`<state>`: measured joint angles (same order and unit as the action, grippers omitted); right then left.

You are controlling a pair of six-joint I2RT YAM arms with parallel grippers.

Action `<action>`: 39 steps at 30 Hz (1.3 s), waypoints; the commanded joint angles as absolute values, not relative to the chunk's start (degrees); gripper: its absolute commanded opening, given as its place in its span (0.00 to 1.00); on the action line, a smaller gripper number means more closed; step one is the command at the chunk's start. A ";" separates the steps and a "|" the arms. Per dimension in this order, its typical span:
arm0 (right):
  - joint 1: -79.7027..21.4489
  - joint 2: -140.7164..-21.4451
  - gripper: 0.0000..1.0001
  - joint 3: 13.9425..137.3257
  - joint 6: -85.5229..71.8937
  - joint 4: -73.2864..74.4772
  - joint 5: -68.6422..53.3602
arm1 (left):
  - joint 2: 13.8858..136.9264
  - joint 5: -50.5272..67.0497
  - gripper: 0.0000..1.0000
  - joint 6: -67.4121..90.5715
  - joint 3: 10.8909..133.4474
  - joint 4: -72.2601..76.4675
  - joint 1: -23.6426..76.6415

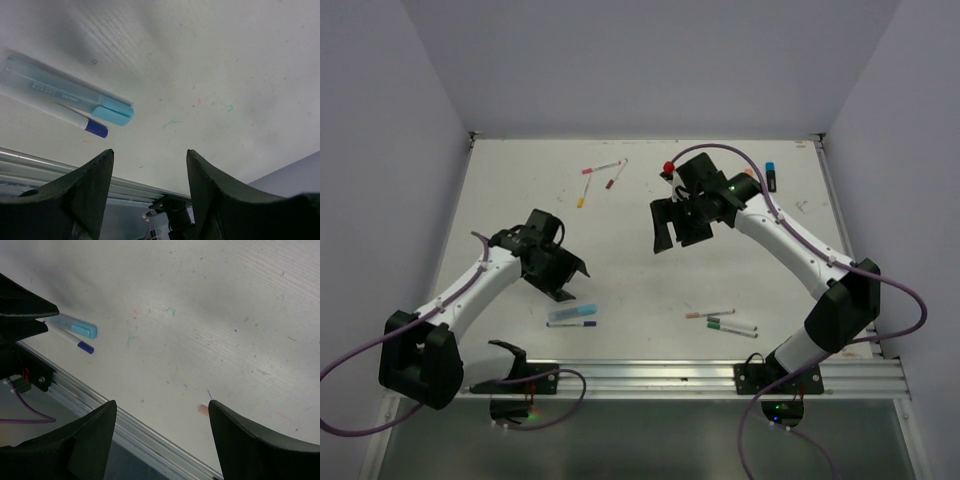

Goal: Open the pen caps

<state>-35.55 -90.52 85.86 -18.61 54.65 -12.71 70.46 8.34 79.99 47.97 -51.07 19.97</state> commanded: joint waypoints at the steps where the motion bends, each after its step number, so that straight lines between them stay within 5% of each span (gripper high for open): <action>1: -35.16 -87.19 0.78 84.91 -16.88 54.93 -13.54 | 67.77 5.20 0.63 92.18 46.77 -54.22 20.39; 16: -35.16 -83.85 0.78 82.27 -15.56 55.63 -13.97 | 65.39 3.07 0.68 105.03 38.15 -50.02 25.66; 39: -35.07 -82.18 0.79 81.74 -14.06 56.87 -11.78 | 76.81 2.81 0.61 104.68 39.11 -42.54 25.40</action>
